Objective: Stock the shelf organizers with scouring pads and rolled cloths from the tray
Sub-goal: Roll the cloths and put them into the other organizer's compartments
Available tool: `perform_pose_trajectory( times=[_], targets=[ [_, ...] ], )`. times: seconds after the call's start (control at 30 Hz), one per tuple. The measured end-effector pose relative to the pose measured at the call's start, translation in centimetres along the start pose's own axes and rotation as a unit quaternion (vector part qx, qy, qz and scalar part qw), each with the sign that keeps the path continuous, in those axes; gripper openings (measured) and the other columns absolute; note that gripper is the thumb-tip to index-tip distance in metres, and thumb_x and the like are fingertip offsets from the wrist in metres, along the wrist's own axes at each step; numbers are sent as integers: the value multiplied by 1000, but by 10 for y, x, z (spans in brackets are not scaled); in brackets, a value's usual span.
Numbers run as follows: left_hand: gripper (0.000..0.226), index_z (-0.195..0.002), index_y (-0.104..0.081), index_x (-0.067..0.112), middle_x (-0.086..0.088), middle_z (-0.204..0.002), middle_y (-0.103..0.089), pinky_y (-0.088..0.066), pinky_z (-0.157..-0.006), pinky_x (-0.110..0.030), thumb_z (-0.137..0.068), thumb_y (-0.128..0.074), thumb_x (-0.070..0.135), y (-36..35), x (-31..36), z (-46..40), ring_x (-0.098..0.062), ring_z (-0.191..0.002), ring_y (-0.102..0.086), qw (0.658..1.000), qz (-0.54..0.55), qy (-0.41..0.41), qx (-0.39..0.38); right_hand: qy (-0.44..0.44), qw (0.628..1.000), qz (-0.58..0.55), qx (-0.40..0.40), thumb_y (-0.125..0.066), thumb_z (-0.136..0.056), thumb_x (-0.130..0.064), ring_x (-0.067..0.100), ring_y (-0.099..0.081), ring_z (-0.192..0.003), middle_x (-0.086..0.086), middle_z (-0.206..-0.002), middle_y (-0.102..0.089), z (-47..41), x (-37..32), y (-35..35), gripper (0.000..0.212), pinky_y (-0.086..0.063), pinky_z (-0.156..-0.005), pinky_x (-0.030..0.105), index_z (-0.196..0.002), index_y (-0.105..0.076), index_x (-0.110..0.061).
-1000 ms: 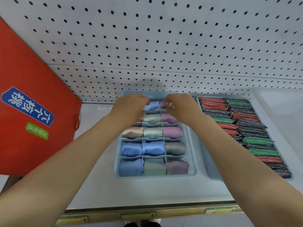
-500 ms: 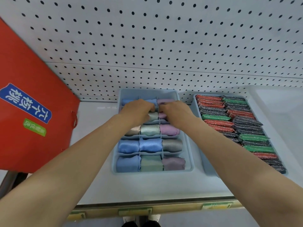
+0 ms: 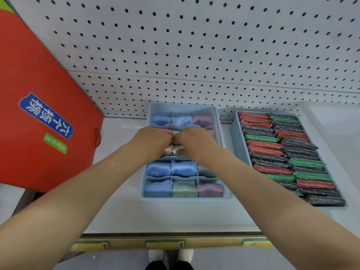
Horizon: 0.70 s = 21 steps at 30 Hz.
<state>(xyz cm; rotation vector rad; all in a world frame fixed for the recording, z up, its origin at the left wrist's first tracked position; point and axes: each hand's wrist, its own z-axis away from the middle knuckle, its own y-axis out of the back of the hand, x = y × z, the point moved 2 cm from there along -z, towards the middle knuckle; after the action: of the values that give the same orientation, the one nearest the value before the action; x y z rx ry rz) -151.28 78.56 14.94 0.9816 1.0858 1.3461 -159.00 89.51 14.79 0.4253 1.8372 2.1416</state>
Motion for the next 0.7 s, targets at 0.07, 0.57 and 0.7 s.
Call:
perform_pose_trajectory(
  times=[0.07, 0.57, 0.7],
  targets=[
    [20, -111, -63, 23, 10, -121, -56, -34, -66, -29, -93, -54, 23, -1, 0, 1, -23, -103, -58, 1000, -8, -5, 18, -12, 1000, 12, -11, -58, -86, -18, 26, -65, -98, 2, -101, -69, -3, -3, -4, 25, -52, -75, 34, -109, -68, -22],
    [14, -98, -57, 26, 9, -101, -64, -40, -60, -30, -89, -57, 36, -11, -7, 9, -21, -91, -62, 995, 40, -18, 86, -2, 999, -31, -16, -55, -87, -21, 24, -66, -96, 0, -101, -70, 2, -2, -8, 28, -38, -62, 29, -113, -64, -28],
    [19, -102, -58, 21, 11, -85, -49, -41, -64, -31, -93, -54, 36, -3, -2, 11, -23, -83, -54, 998, 26, -9, 50, 24, 999, -30, -22, -55, -88, -27, 23, -65, -99, -1, -104, -71, 1, 1, -18, 29, -42, -70, 29, -115, -64, -32]
  ],
)
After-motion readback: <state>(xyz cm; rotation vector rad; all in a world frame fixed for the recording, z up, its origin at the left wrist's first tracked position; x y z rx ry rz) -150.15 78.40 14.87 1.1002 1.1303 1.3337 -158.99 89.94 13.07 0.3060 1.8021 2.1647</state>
